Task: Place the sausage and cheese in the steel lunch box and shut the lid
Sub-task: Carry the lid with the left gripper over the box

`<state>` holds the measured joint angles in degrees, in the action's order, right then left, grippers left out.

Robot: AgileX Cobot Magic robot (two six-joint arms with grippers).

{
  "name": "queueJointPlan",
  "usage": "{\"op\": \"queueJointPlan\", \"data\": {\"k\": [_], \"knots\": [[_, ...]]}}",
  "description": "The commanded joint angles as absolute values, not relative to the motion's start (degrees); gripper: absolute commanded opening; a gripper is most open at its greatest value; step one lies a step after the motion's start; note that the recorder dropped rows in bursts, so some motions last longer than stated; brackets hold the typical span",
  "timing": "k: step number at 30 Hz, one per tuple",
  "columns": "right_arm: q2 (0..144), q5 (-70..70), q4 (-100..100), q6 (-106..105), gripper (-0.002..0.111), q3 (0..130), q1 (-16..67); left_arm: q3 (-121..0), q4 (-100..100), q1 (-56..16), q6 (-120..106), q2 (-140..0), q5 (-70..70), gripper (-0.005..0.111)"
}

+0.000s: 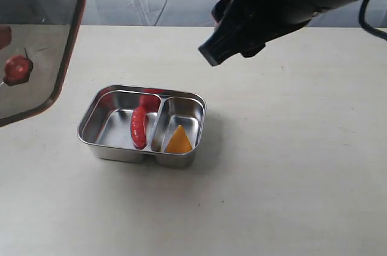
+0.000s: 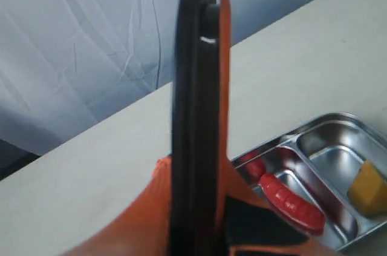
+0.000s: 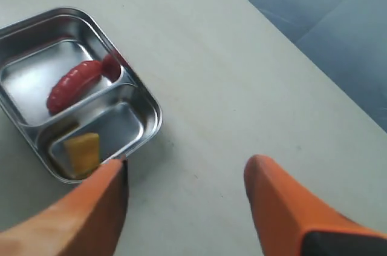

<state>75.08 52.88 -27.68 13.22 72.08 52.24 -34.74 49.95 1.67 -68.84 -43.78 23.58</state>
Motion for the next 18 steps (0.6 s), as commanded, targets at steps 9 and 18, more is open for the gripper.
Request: {"op": "queueJointPlan", "data": {"k": [9,18], "knots": [[64.3,66.3,-41.0,21.9,0.057,72.3,52.0,-35.2,30.2,-27.1,-80.8,-58.0,-4.9,0.000],[61.9,70.0,-41.0,22.6,0.057,72.3,52.0,-35.2,35.6,-34.3,-97.1,-71.2,-24.0,0.000]]}}
